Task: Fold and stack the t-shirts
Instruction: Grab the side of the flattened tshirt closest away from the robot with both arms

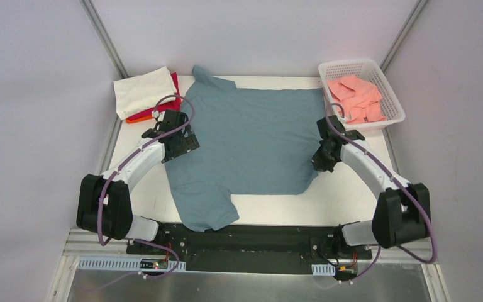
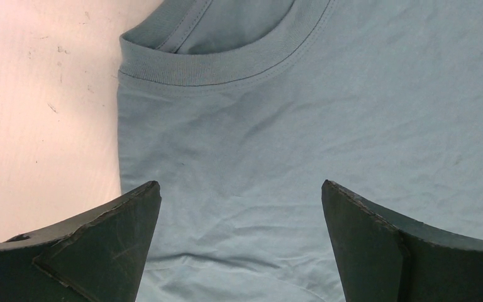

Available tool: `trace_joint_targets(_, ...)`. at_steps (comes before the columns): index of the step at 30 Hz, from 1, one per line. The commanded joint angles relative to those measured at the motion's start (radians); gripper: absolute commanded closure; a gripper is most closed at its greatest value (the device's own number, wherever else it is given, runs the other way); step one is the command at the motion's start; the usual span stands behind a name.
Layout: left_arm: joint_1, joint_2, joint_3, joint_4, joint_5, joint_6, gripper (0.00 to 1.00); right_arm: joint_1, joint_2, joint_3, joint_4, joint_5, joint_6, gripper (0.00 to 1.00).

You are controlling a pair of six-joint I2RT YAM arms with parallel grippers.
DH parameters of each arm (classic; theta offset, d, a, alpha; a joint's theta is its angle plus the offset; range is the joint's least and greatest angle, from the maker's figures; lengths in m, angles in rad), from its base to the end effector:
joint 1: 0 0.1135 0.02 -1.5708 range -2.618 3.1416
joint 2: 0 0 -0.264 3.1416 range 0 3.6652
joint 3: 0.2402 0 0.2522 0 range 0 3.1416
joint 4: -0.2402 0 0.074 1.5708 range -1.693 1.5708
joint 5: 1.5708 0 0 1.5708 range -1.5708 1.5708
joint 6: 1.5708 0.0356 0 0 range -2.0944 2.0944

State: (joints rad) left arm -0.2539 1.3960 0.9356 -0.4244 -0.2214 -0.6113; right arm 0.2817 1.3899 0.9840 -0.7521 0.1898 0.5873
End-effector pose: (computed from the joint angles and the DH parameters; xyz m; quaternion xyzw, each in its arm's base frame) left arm 0.2818 -0.0650 0.2343 -0.2029 0.9145 -0.0457 0.3471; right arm 0.2564 0.0672 0.2318 0.1675 0.9601 0.0018 0.2241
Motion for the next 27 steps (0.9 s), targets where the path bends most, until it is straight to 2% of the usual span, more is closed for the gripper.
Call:
trace_joint_targets(1,0.004,-0.016,0.000,-0.002,-0.039,0.013,0.01,0.095,0.179,0.183,-0.093,0.076,0.010,0.95)
trace_joint_targets(4,0.004,-0.014,-0.003,-0.002,-0.033,0.013,0.01,0.158,0.341,0.349,-0.116,0.113,0.005,0.93)
trace_joint_targets(6,0.004,-0.011,-0.003,-0.002,-0.031,0.013,0.01,0.196,0.443,0.450,-0.130,0.119,0.001,0.88)
trace_joint_targets(7,0.005,-0.011,-0.004,-0.004,-0.030,0.014,0.01,0.212,0.484,0.508,-0.140,0.124,0.000,0.80)
trace_joint_targets(8,0.005,-0.012,-0.005,-0.002,-0.023,0.015,0.01,0.228,0.522,0.544,-0.152,0.126,-0.005,0.68)
trace_joint_targets(11,0.006,-0.014,-0.011,-0.002,-0.015,0.015,0.01,0.266,0.558,0.592,-0.160,0.126,-0.027,0.53)
trace_joint_targets(13,0.005,-0.011,-0.012,-0.003,-0.011,0.013,0.01,0.273,0.503,0.558,-0.133,0.148,-0.032,0.36)
trace_joint_targets(15,0.006,-0.008,-0.010,-0.002,-0.007,0.012,0.01,0.270,0.409,0.475,-0.078,0.180,-0.029,0.27)
trace_joint_targets(19,0.005,0.002,-0.007,-0.002,0.002,0.007,0.01,0.212,0.238,0.276,0.063,0.140,-0.010,0.20)
trace_joint_targets(22,0.005,0.009,-0.009,0.002,0.007,-0.001,0.01,0.170,0.187,0.163,0.154,0.071,-0.002,0.17)
trace_joint_targets(24,0.005,0.019,-0.010,0.004,0.014,-0.007,0.01,0.168,0.200,0.152,0.187,0.034,-0.026,0.16)
trace_joint_targets(27,0.005,0.034,-0.013,0.008,0.030,-0.014,0.01,0.178,0.273,0.227,0.186,0.022,-0.068,0.16)
